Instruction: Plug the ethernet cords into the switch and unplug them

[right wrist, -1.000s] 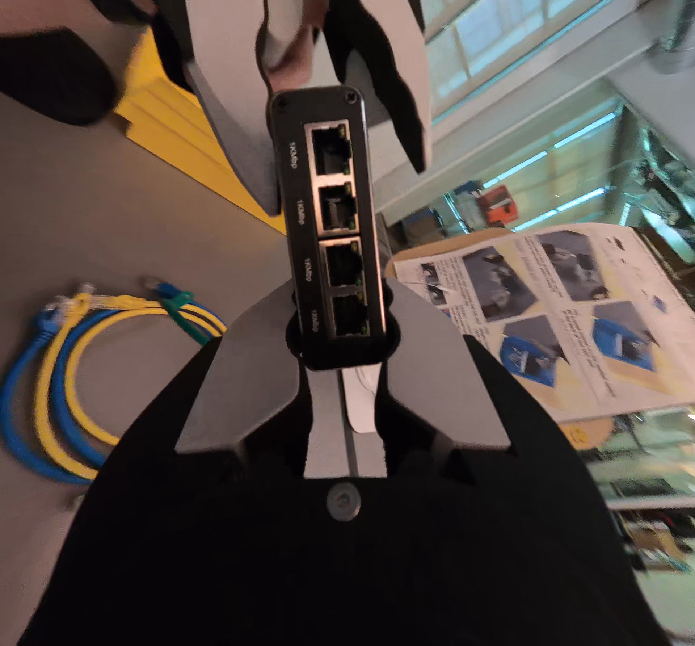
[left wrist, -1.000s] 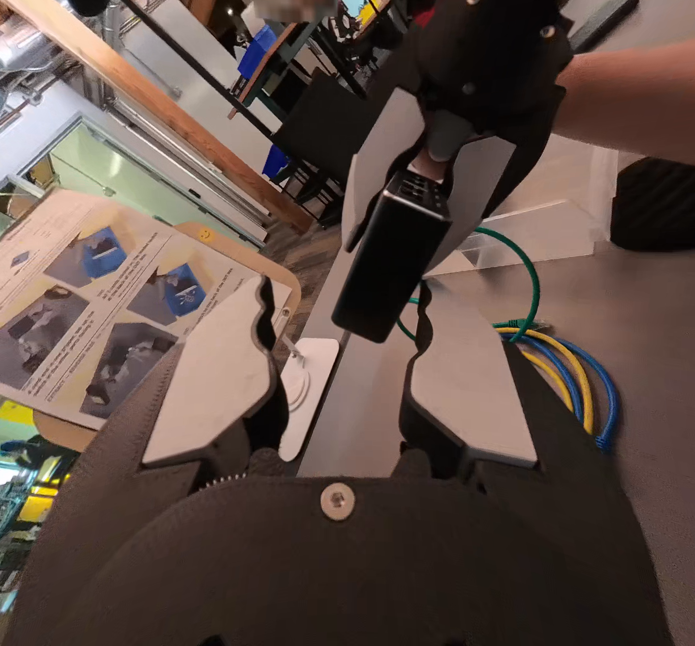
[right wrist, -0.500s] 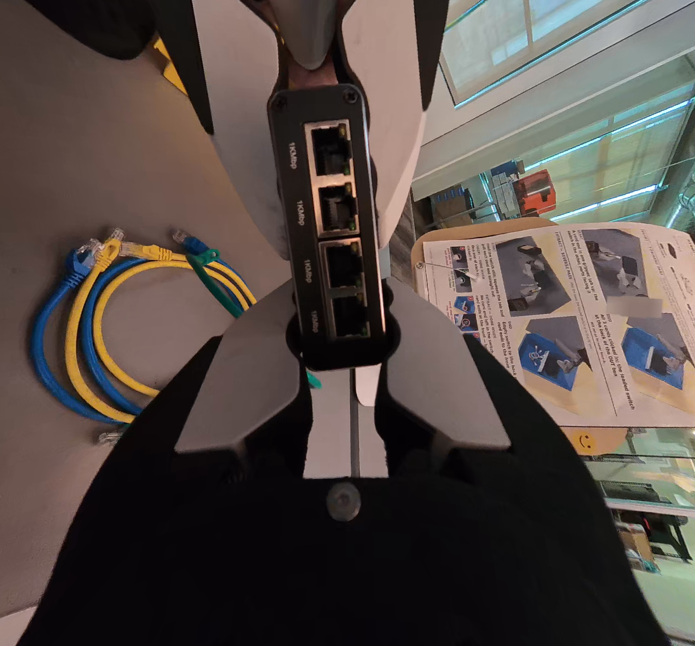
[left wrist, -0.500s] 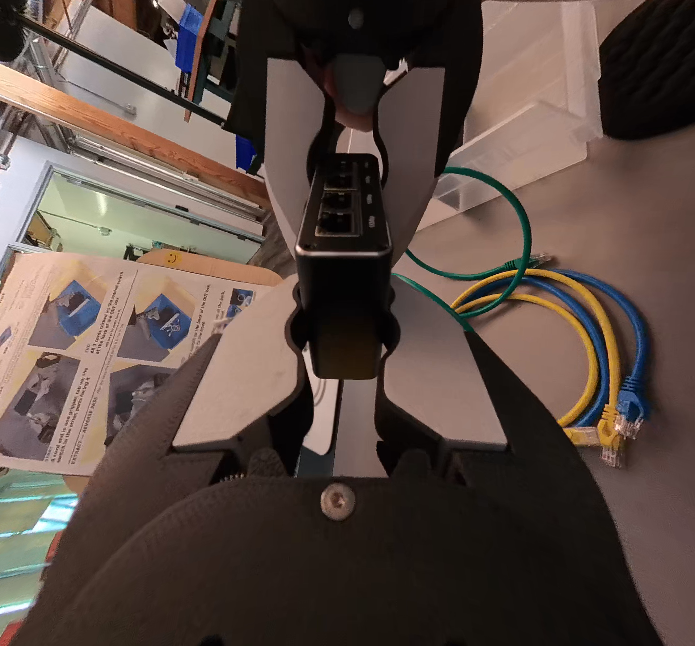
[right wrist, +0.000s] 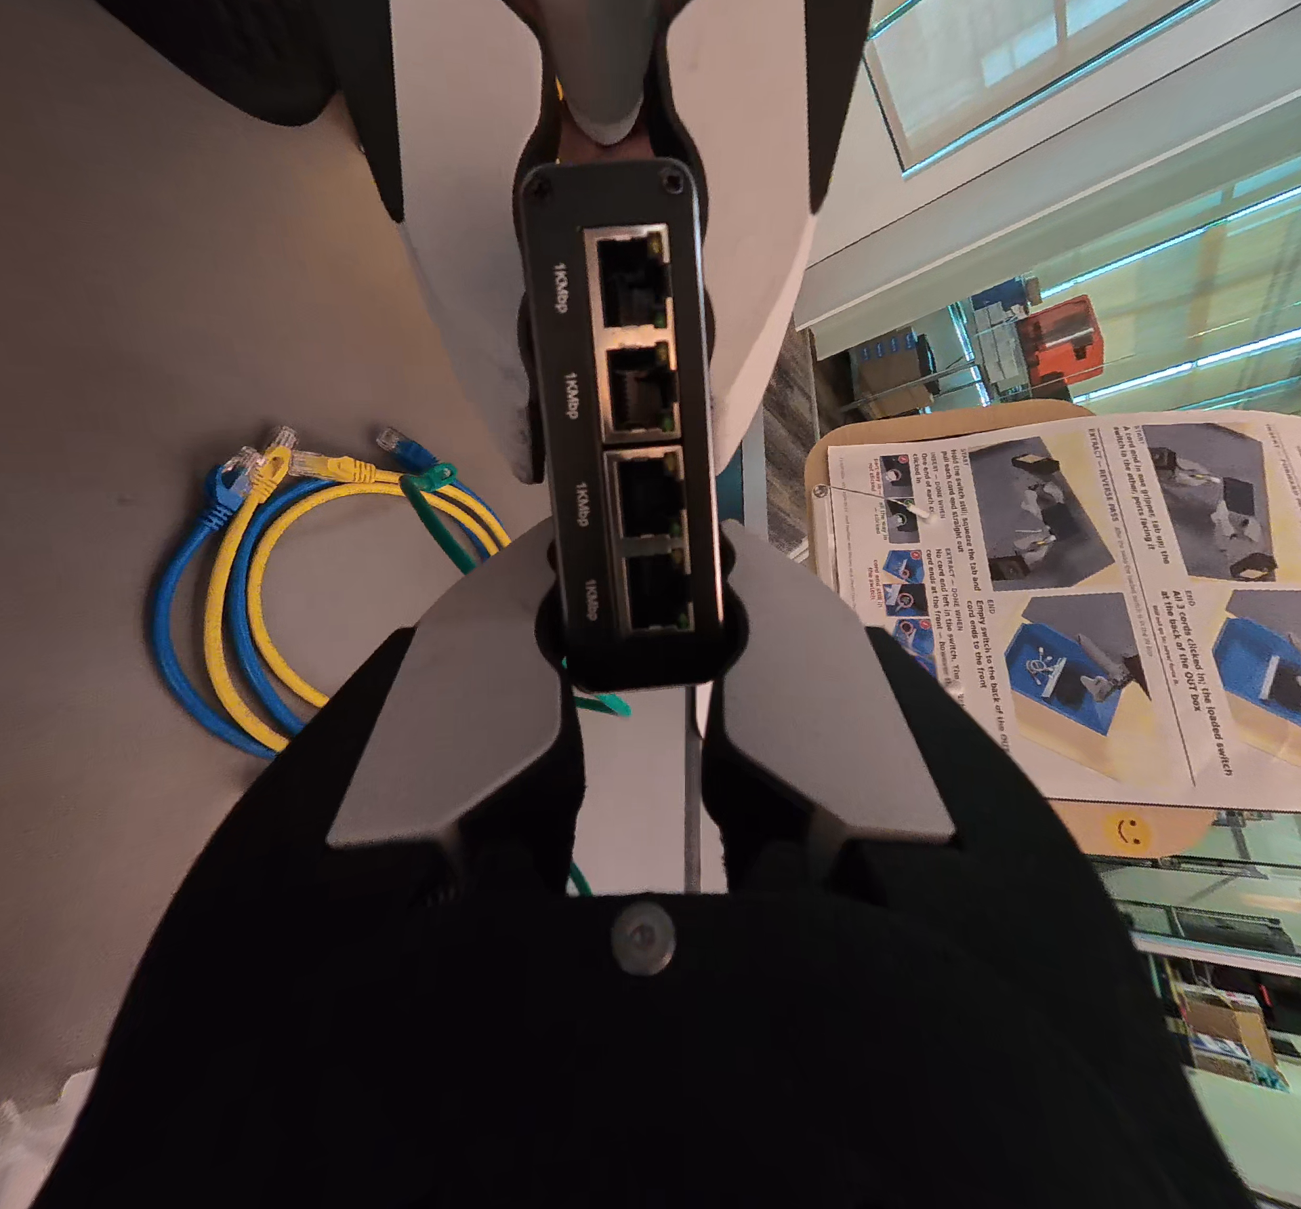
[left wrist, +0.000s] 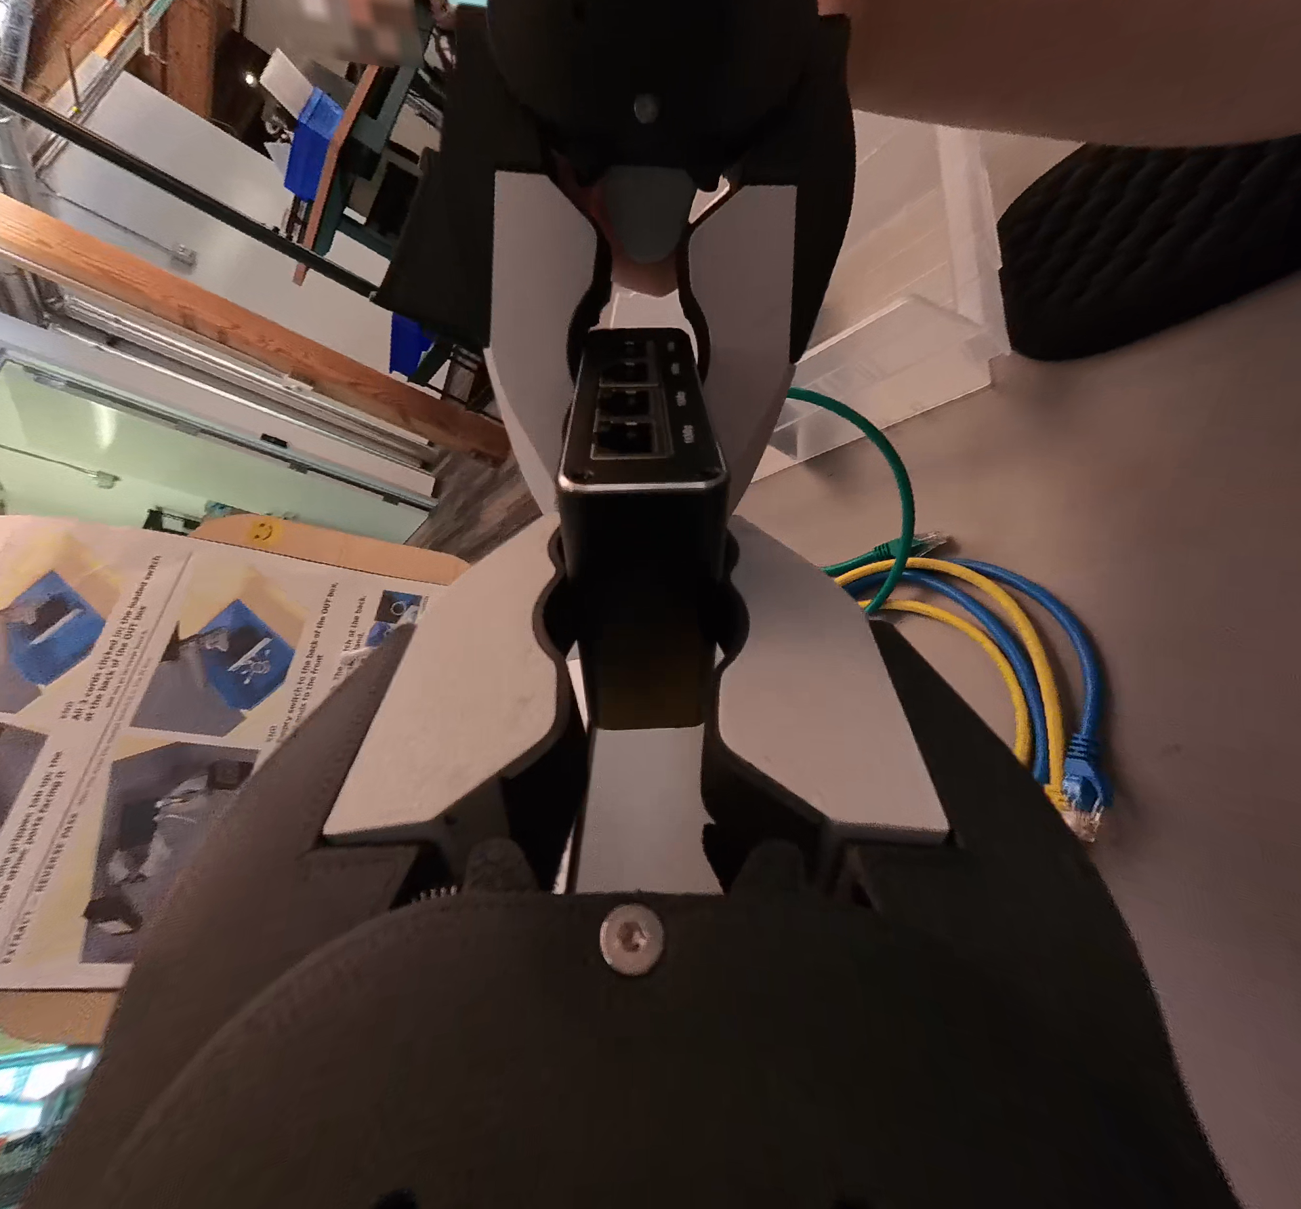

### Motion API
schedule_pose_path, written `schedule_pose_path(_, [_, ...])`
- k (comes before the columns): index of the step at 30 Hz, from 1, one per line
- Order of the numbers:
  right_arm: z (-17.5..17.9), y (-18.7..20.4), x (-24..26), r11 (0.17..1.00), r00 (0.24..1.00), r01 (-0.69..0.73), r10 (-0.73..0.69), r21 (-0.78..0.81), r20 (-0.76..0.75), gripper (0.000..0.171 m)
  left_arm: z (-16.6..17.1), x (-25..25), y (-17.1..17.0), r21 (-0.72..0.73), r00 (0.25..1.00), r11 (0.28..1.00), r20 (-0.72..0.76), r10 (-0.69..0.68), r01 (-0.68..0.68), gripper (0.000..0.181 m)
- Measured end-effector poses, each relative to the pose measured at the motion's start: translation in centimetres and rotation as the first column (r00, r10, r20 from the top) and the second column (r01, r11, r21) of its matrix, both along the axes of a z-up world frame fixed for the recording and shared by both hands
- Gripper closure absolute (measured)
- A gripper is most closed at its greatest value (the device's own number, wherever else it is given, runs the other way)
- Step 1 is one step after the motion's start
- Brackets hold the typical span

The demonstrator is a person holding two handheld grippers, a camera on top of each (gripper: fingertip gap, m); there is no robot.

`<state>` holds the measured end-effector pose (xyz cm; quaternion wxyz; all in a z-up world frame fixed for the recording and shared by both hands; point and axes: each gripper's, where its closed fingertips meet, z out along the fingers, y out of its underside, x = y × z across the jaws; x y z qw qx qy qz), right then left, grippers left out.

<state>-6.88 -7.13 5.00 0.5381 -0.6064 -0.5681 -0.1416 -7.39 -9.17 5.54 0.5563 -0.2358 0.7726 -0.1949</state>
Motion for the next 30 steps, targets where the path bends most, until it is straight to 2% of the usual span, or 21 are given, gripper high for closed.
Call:
schedule_pose_path(4, [0.2,0.0,-0.2,1.0,1.0,0.002,-0.002,0.006,-0.004,0.133,0.2,-0.4,-0.6,-0.088,0.999,0.995,-0.021,-0.037,0.035,0.143])
schedule_pose_path(6, [0.1,0.4,0.5,0.998,0.997,0.061,-0.061,0.018,0.043,0.133,0.5,-0.6,-1.0,-0.141,0.998,0.989,-0.026,-0.056,0.051,0.135])
schedule_pose_path(9, [-0.3,0.6,0.7,0.996,0.994,0.089,-0.088,-0.004,0.059,0.133,0.5,-0.5,-0.3,-0.034,1.0,0.999,0.013,-0.023,0.023,0.147])
schedule_pose_path(12, [-0.4,0.7,0.8,0.995,0.996,0.094,-0.093,-0.038,0.017,0.133,0.6,-0.1,0.2,-0.009,0.999,1.0,0.037,0.013,-0.013,0.148])
schedule_pose_path(14, [0.0,0.3,0.0,0.997,0.998,0.049,-0.051,-0.052,-0.035,0.134,0.4,0.1,0.9,0.029,0.998,0.998,0.039,0.048,-0.049,0.144])
schedule_pose_path(18, [0.2,0.1,-0.3,0.999,0.999,0.025,-0.027,-0.041,-0.04,0.133,0.9,-0.1,0.1,0.015,0.999,1.0,0.048,0.012,-0.013,0.145])
schedule_pose_path(23, [0.3,0.5,0.0,0.999,0.999,0.035,-0.035,0.002,-0.024,0.133,0.9,0.1,0.6,0.059,0.997,0.997,0.059,0.042,-0.046,0.144])
schedule_pose_path(30, [1.4,0.6,-0.1,0.999,0.995,0.001,0.004,0.052,-0.102,0.133,1.8,-0.3,0.7,0.06,0.995,0.997,0.09,0.046,-0.052,0.145])
